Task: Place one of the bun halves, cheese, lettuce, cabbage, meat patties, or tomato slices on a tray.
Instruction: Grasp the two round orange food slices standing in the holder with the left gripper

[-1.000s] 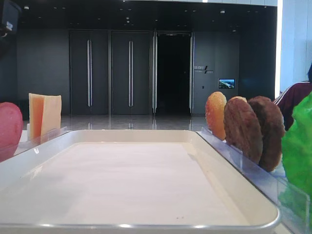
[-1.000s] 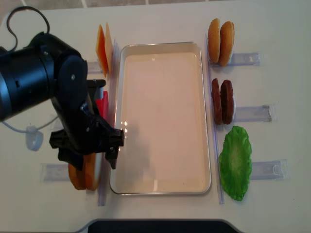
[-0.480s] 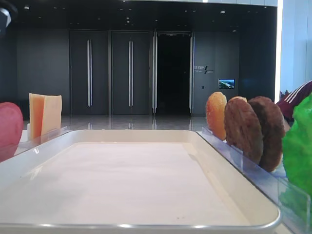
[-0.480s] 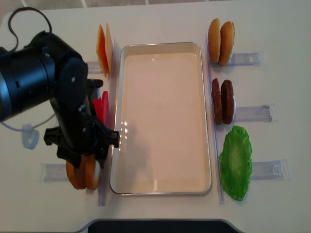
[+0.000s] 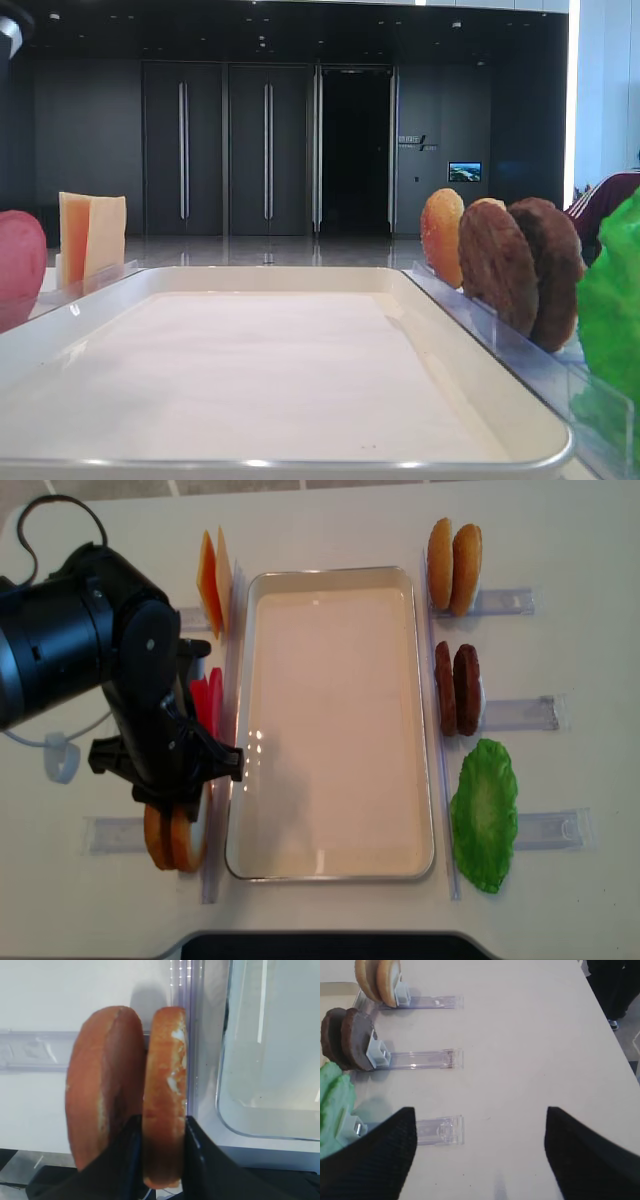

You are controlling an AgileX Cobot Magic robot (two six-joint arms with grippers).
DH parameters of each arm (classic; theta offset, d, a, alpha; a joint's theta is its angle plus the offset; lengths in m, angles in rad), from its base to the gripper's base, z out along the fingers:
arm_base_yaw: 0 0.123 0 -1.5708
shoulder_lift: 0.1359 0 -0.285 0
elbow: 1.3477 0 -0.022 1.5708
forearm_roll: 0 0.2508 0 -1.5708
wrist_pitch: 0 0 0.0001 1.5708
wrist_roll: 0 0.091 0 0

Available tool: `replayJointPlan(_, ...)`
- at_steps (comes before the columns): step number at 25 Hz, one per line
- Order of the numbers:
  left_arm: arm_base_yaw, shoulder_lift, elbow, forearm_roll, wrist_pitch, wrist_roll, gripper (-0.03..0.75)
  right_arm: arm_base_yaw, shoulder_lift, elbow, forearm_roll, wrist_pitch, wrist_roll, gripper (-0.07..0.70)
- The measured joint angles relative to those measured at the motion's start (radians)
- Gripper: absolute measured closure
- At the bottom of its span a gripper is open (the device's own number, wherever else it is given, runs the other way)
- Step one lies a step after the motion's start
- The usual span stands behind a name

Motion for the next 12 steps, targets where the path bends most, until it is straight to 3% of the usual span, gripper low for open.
replayJointPlan(12, 0.000, -0.009, -0.003, -0.007, 0.000, 0.000, 0.559, 0.000, 0.000, 0.000, 0.000, 0.000, 0.000, 0.097)
